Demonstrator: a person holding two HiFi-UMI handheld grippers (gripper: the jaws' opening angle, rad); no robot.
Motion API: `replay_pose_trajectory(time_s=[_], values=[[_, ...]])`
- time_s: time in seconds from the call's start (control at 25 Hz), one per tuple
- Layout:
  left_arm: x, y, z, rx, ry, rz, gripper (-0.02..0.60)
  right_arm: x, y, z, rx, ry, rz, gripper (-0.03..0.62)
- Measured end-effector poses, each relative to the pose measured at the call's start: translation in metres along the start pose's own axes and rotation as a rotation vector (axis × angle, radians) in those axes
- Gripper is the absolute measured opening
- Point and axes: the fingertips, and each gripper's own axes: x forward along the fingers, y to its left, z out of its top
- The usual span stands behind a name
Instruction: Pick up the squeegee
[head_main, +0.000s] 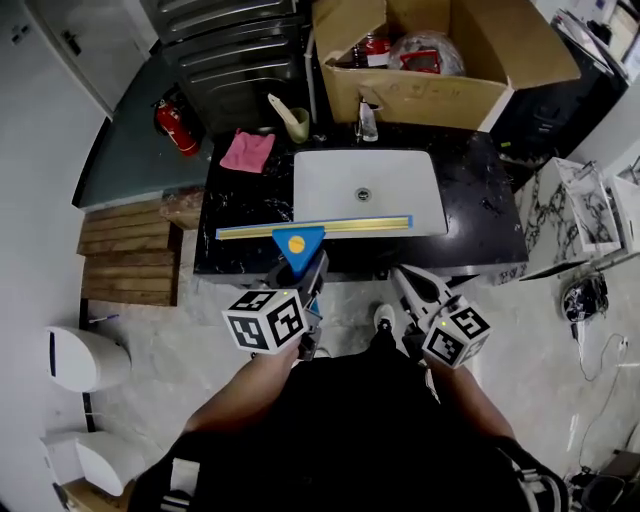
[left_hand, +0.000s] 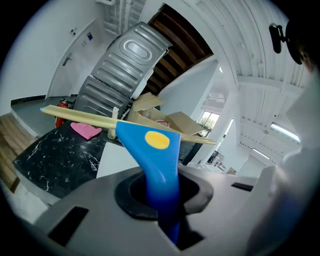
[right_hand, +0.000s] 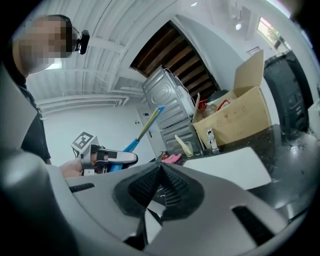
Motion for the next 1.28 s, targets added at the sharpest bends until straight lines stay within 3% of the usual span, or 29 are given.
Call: replay_pose_trajectory(time_s=[0.2,0.32,0.6,0.88,1.28], values=[[-0.018,-0.008,-0.008,0.010,0.026,-0.051,0.061,-0.019,0.035,0.003,-0.019,-0.074,-0.023,0.008],[-0.022,-0.016,-0.009,0.019,0.029,-0.068,0.060,-0.025,0.041,-0.003,-0.056,-0.051,-0.038,0.008],[-0.021,-0.030,-0.011,0.006,-0.011,-0.031,0.061,-0.031,0.020,0.002,-0.029,-0.015,-0.010,0.008],[-0.004,-0.052,-0.017,0.002,-0.054,0.002,0.061,-0.050,0.002,0.020,-0.098,0.006,0.038,0.008],[0.017,-0.075,-0.045,-0.008,-0.002,0.002,0.061,-0.076,-0.019,0.003,-0.016,0.025,0.057,0.008]])
